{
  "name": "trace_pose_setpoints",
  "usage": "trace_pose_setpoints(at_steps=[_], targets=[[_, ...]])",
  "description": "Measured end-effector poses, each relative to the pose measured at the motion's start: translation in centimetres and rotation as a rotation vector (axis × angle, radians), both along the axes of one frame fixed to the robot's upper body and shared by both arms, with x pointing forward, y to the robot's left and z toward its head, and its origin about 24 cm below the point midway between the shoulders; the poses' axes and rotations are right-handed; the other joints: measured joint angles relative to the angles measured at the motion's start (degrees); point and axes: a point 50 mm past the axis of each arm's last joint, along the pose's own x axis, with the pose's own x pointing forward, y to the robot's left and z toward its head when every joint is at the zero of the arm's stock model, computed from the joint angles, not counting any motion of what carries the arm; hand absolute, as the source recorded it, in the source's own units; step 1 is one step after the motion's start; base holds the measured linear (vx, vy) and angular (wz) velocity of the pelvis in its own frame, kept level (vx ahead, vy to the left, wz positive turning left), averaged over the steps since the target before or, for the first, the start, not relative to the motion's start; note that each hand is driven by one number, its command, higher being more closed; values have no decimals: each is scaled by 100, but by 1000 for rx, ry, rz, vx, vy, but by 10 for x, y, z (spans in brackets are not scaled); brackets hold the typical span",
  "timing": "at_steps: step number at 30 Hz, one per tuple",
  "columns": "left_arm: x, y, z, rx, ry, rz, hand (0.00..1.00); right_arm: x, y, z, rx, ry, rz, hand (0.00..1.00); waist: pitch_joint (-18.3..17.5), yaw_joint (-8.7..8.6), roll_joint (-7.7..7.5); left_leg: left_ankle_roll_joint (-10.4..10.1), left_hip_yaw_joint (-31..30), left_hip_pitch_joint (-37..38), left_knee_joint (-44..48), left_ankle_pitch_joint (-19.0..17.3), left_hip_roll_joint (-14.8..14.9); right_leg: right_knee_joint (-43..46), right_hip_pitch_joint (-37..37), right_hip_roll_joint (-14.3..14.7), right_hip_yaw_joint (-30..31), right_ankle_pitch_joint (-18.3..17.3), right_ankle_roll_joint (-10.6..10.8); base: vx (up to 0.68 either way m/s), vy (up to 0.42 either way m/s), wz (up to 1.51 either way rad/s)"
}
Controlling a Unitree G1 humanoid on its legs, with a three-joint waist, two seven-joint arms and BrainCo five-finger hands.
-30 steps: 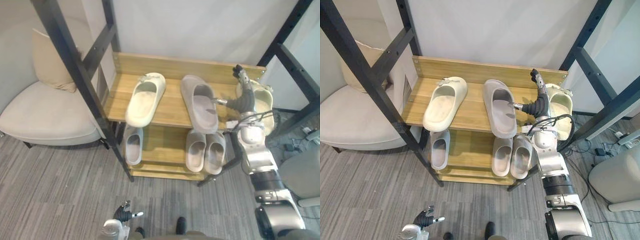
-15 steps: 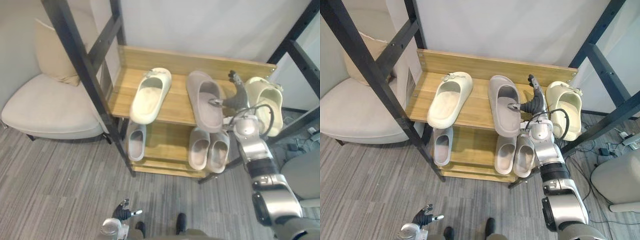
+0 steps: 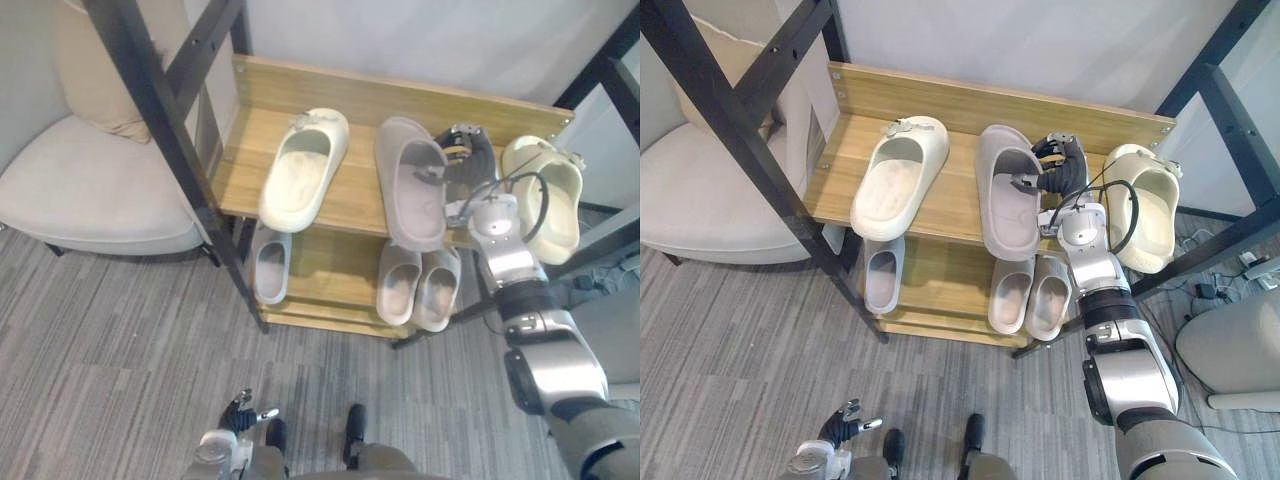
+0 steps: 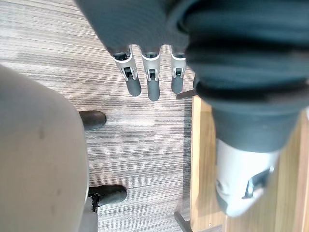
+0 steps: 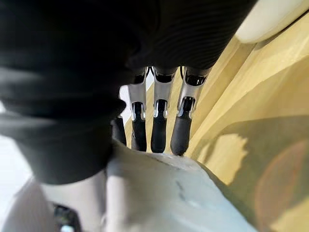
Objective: Organize the slippers on the shoe rack
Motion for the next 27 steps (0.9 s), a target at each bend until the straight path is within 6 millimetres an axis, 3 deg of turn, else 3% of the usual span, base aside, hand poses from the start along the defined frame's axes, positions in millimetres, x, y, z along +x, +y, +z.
trace_pose_setpoints(at_steps=[7, 14, 23, 27], targets=[[0, 0, 0, 1, 3, -1, 0, -10, 6, -7, 3, -21, 40, 100, -1, -2, -3, -12, 58, 93, 0, -15, 45, 0, 66, 35, 51, 1, -1, 12, -19, -3], [-1, 0, -1, 4, 6, -10, 0, -44, 14, -25, -11, -60, 107, 100, -24, -46, -5, -19, 68, 199, 12, -30, 80, 0, 177, 34, 55, 1, 0, 0, 0, 0], [-10, -3, -5, 15, 42, -57, 0, -90, 30, -4, 14, -289, 192, 100, -285, -196, 27, -57, 152, 267, 119, -95, 102, -1, 248, 45, 172, -13, 20, -16, -15, -6], [-18, -7, -8, 7, 75, -75, 0, -110, 39, 2, 14, -359, 257, 100, -482, -267, 128, -49, 174, 283, 207, -151, 106, -1, 293, 40, 209, -17, 26, -8, -6, -2]])
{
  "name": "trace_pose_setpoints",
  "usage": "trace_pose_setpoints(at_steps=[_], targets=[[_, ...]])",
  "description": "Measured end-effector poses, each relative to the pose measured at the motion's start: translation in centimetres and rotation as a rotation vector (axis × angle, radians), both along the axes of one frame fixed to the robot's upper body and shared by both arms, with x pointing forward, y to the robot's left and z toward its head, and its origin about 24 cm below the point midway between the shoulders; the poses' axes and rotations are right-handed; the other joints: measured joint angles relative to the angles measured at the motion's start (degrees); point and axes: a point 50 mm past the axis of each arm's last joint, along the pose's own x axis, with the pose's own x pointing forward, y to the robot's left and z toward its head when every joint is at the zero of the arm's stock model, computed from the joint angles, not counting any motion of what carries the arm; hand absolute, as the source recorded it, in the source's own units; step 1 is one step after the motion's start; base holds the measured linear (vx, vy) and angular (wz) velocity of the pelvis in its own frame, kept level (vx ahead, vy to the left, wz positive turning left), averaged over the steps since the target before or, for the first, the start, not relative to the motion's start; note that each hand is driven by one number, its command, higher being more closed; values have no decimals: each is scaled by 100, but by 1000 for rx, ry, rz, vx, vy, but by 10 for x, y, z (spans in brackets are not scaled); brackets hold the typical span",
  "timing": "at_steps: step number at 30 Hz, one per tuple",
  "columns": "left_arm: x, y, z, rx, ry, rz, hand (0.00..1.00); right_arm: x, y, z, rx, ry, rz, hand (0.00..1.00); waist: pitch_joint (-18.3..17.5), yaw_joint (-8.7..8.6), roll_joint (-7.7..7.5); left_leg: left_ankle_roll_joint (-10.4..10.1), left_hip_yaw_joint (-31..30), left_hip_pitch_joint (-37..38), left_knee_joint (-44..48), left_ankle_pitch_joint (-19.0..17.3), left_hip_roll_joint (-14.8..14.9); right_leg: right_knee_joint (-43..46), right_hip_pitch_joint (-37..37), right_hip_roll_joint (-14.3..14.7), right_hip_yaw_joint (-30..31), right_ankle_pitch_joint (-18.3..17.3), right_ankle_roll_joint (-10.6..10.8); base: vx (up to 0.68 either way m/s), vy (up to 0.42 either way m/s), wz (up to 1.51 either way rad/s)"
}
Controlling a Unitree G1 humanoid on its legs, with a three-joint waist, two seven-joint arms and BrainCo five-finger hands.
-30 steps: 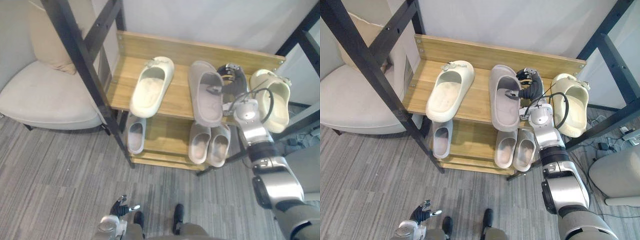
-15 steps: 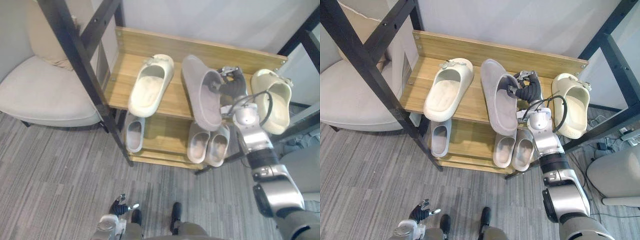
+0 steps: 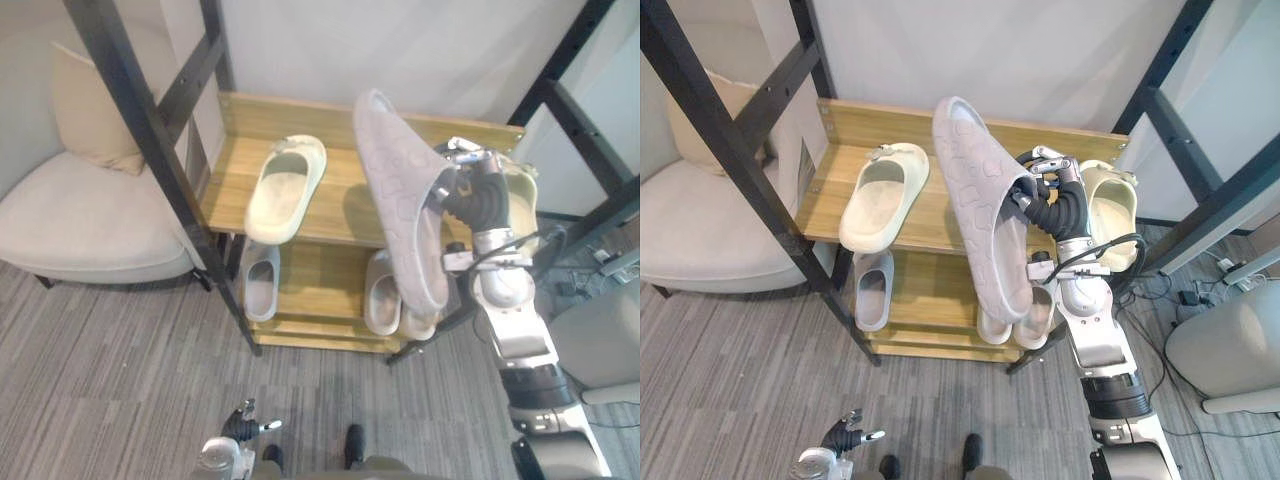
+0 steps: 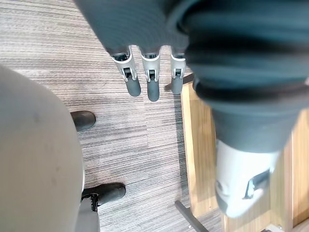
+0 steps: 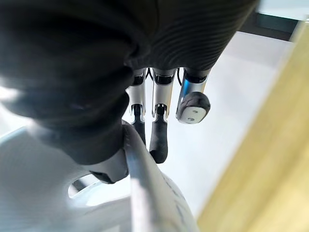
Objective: Organize the slippers on the shoe rack
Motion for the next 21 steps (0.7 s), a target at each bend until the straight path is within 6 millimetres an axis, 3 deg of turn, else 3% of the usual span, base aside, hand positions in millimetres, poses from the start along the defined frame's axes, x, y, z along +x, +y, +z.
trace_pose_setpoints(at_steps=[6, 11, 17, 21], targets=[[-3, -2, -2, -3, 15, -10, 0, -16, 11, -19, -8, 57, 93, 100, -117, -2, 33, 0, 14, 100, 1, 1, 1, 0, 89, 0, 12, 1, -1, 0, 0, 0], [-7, -4, -4, -16, 35, -28, 0, -41, 35, -57, -28, 217, 258, 100, -170, -8, 77, -5, 9, 302, 0, -4, -3, -2, 301, -2, -3, -20, 23, -2, -2, 1], [-10, -7, -6, -15, 52, -51, 0, -59, 47, -98, -59, 397, 319, 100, -215, -10, 185, -22, -12, 430, 20, -19, 2, -2, 485, -8, -11, -62, 46, -45, -8, 2], [-3, -9, -3, -20, 29, -58, 0, -59, 54, -121, -108, 493, 342, 100, -38, 8, 357, -55, -20, -240, 1101, -535, 159, 774, -10, 15, -9, -416, 11, -72, -11, 1]])
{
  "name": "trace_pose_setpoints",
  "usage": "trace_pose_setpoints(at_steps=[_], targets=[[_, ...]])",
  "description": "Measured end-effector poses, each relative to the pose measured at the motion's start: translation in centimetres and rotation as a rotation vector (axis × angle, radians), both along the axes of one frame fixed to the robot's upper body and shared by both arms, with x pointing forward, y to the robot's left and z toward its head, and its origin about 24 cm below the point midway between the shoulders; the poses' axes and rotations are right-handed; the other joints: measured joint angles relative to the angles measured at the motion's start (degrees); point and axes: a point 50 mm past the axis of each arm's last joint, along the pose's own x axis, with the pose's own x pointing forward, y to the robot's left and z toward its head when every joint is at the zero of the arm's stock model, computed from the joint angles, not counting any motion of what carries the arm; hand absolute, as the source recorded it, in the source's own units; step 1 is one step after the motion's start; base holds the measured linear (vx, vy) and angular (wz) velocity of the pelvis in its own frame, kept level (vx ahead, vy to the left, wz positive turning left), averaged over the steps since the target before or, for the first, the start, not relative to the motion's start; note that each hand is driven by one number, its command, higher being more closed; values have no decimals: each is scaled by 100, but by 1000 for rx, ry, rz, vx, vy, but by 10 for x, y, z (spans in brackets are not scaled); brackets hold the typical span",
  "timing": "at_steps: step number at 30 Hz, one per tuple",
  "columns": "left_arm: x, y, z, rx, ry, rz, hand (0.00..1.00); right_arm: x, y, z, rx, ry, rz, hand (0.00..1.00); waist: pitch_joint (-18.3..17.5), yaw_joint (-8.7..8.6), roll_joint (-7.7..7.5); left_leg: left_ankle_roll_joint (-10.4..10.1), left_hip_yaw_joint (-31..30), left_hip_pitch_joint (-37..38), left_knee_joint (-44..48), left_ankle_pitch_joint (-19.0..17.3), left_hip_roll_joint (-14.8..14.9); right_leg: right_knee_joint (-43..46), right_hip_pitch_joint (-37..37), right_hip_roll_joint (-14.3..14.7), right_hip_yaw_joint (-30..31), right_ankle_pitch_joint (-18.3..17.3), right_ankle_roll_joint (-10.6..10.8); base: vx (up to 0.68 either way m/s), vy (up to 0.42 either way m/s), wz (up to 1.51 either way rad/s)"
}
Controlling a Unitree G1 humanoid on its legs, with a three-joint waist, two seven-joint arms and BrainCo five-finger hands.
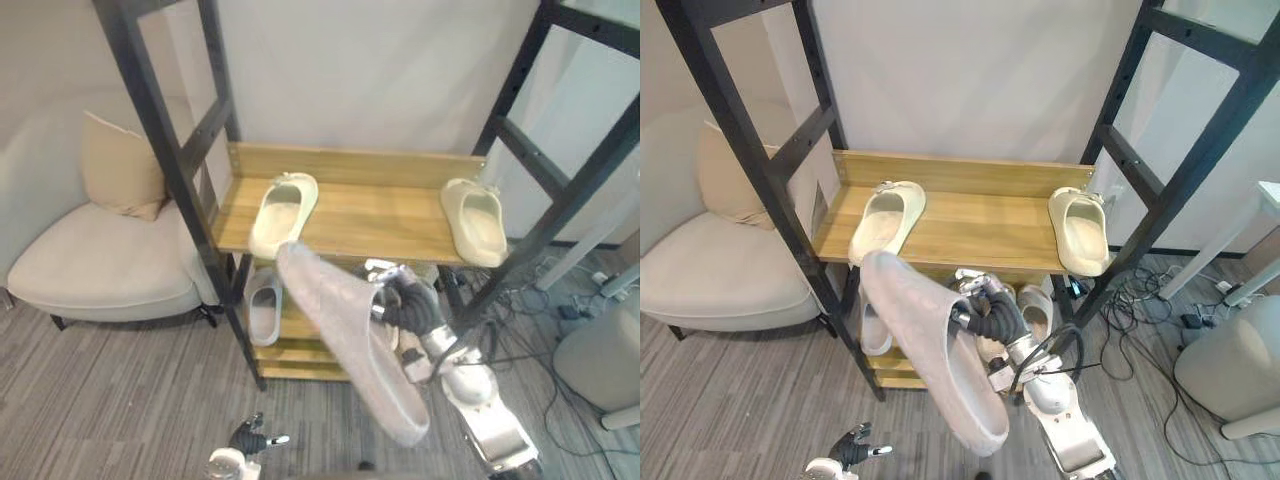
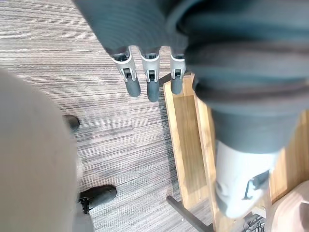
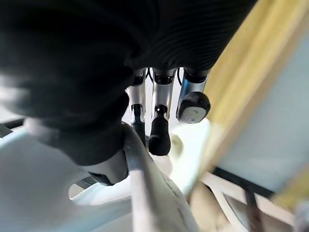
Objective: Organize the slippers on the shoe rack
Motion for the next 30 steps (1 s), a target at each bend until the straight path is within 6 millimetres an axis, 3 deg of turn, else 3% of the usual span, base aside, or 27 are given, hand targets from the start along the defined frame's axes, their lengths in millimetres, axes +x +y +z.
trace_pose_setpoints(at_steps=[3, 7, 10, 17, 18, 21, 30], targets=[[18, -3, 5, -2, -48, -18, 0, 12, 6, -6, -67, 4, 27, 100, 410, 16, 92, -7, -20, -648, 962, -311, 117, 1040, -676, 8, 3, -355, -86, -139, -11, 2], [65, -13, 25, -17, -195, -55, 0, 52, 7, 7, -215, -71, 9, 100, 1214, 33, 223, 29, -136, -2015, 2491, -756, 147, 2718, -2123, -159, -26, -956, -141, -187, -29, 12], [90, -7, 41, 0, -311, -27, 0, 70, 4, 19, -281, -126, -28, 100, 1505, 110, 280, 44, -200, -2776, 3287, -1069, 216, 3542, -2870, -218, -71, -1304, -170, -180, -23, 4], [125, -1, 69, -12, -481, 80, 0, 88, 10, 58, -258, -292, -97, 100, 1666, 134, 234, 5, -233, -4348, 5019, -1561, 363, 5428, -4447, -494, -117, -1968, -287, -67, -22, 11], [138, -2, 82, -11, -549, 92, 0, 94, 10, 78, -234, -359, -124, 100, 1748, 185, 211, 14, -242, -4813, 5493, -1715, 444, 5892, -4891, -540, -128, -2129, -323, -110, 4, 8], [151, 5, 98, -31, -627, 170, 0, 103, 5, 112, -180, -476, -206, 100, 1781, 236, 206, 31, -342, -5628, 6158, -1899, 473, 6555, -5653, -631, -161, -2369, -337, -130, 9, 12], [174, 2, 127, -66, -763, 220, 0, 123, -5, 171, -98, -639, -407, 100, 1822, 411, 183, -17, -440, -6582, 6559, -1890, 474, 7027, -6549, -780, -244, -2448, -420, -14, 12, 6]])
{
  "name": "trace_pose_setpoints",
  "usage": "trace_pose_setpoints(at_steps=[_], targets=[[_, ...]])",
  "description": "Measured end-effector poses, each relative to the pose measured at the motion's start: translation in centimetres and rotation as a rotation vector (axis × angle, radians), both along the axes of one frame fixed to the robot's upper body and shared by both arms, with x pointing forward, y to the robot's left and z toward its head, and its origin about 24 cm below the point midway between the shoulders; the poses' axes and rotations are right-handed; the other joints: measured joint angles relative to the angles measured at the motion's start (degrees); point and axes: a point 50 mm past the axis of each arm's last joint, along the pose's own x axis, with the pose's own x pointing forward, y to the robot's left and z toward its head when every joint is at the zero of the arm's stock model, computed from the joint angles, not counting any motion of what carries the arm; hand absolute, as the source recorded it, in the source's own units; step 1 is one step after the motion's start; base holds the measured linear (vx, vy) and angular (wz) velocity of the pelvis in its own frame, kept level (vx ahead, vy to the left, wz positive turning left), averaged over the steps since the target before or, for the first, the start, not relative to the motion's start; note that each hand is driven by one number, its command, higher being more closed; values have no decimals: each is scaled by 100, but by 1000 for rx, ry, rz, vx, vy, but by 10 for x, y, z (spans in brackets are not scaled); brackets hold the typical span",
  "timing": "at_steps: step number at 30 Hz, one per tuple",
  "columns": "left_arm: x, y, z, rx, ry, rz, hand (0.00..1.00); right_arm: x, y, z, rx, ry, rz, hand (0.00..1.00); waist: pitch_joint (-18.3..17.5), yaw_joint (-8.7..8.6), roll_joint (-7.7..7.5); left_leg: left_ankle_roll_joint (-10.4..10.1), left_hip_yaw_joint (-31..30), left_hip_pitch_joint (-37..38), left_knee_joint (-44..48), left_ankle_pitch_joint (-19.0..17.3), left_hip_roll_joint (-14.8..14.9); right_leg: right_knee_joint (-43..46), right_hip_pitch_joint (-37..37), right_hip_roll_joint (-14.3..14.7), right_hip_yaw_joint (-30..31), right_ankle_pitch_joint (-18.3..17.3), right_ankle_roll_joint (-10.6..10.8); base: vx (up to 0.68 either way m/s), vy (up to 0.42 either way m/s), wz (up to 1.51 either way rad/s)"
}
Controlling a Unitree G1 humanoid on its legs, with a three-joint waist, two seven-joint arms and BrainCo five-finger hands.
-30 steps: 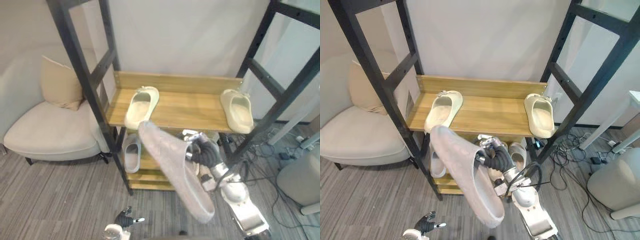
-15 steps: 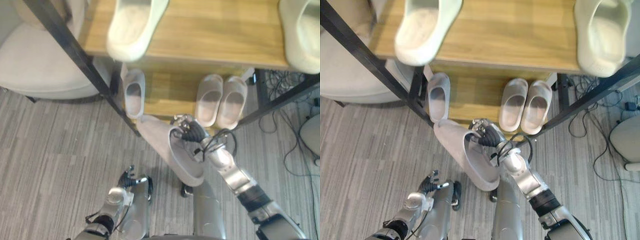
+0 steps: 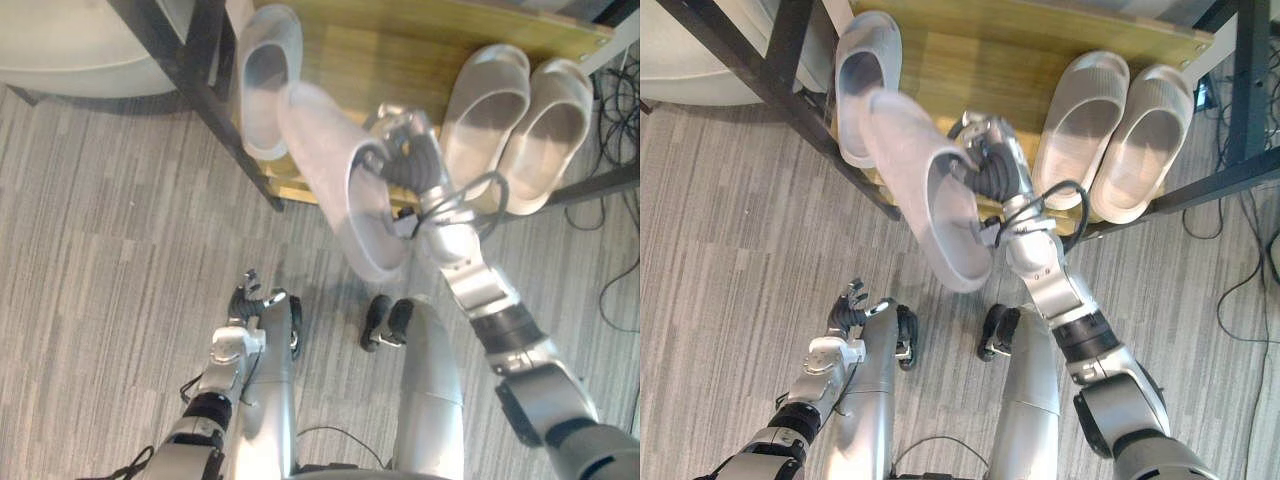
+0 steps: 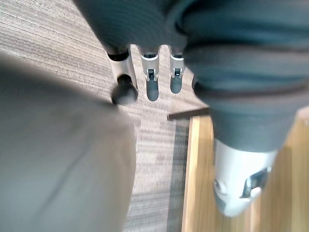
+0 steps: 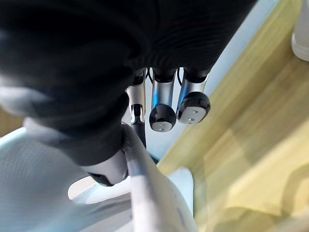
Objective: Organize the slippers on the shoe rack
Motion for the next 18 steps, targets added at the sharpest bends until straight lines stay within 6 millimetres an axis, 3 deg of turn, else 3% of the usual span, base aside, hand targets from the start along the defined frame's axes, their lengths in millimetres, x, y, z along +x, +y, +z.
trace_pose_setpoints(at_steps=[2, 9, 13, 18], targets=[[4, -1, 4, -7, -14, 8, 0, 9, -16, 7, 62, 3, -96, 100, 0, 65, -1, -16, -55, -112, 66, 7, 2, 108, -55, -33, -69, -57, -74, 78, -23, 18], [8, -4, 8, -28, -31, 38, 0, 26, -36, 34, 237, -22, -241, 100, -18, 168, -11, -21, -68, -263, 49, 9, 19, 122, -179, -69, -134, -113, -112, 49, -10, 5], [10, -6, 10, -46, -38, 42, 0, 34, -48, 38, 298, -5, -310, 100, -43, 197, -7, -75, -163, -362, 35, 40, -33, 111, -182, -140, -261, -134, -145, 25, 3, 11], [9, -8, 8, -54, -26, 50, 0, 46, -48, 35, 365, 65, -334, 100, -203, 232, -86, -154, -209, -482, -82, 127, -97, 73, -278, -203, -327, -139, -158, 39, -12, 13]])
